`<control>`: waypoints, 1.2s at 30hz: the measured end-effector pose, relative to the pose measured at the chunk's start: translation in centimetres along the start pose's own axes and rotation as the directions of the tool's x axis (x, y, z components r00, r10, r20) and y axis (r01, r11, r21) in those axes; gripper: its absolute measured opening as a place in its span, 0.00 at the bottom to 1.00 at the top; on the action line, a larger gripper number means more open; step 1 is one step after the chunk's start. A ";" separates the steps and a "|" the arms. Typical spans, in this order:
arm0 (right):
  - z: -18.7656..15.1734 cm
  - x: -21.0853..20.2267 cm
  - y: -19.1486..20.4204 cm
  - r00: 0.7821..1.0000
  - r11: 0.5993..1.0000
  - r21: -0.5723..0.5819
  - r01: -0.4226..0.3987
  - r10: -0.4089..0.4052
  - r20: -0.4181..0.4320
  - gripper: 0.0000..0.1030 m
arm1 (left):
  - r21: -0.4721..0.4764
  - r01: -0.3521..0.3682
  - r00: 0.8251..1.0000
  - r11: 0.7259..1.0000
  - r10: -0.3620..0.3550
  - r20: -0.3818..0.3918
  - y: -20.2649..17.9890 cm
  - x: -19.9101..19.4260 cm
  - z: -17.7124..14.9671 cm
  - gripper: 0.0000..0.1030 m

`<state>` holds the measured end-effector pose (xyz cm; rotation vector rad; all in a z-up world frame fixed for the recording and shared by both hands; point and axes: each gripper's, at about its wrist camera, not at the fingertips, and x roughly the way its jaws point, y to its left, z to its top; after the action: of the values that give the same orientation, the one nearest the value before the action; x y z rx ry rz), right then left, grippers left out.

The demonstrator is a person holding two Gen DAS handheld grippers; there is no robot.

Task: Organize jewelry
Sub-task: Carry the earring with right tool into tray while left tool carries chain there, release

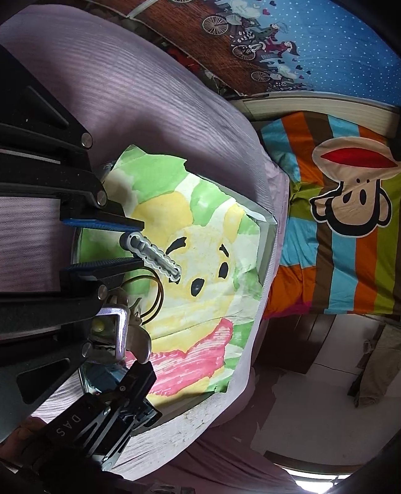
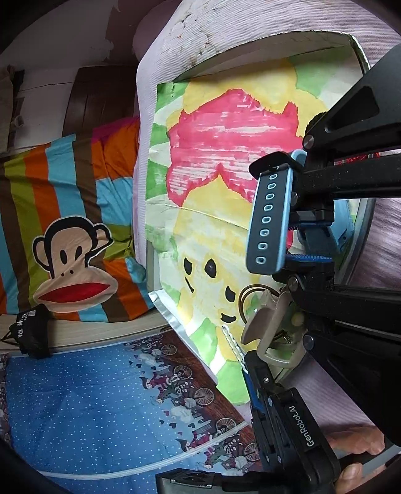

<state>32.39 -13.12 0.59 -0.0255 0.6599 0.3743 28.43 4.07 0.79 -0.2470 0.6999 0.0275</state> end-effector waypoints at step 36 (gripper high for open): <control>-1.6 -1.1 0.2 0.998 1.000 0.002 -0.003 0.003 0.058 0.12 | -0.015 0.052 0.997 0.999 -0.051 0.050 0.6 -1.4 -0.7 0.18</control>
<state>30.58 -13.57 0.04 -0.0120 0.6031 0.3758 26.86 4.57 1.05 -0.2794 0.6434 -0.0098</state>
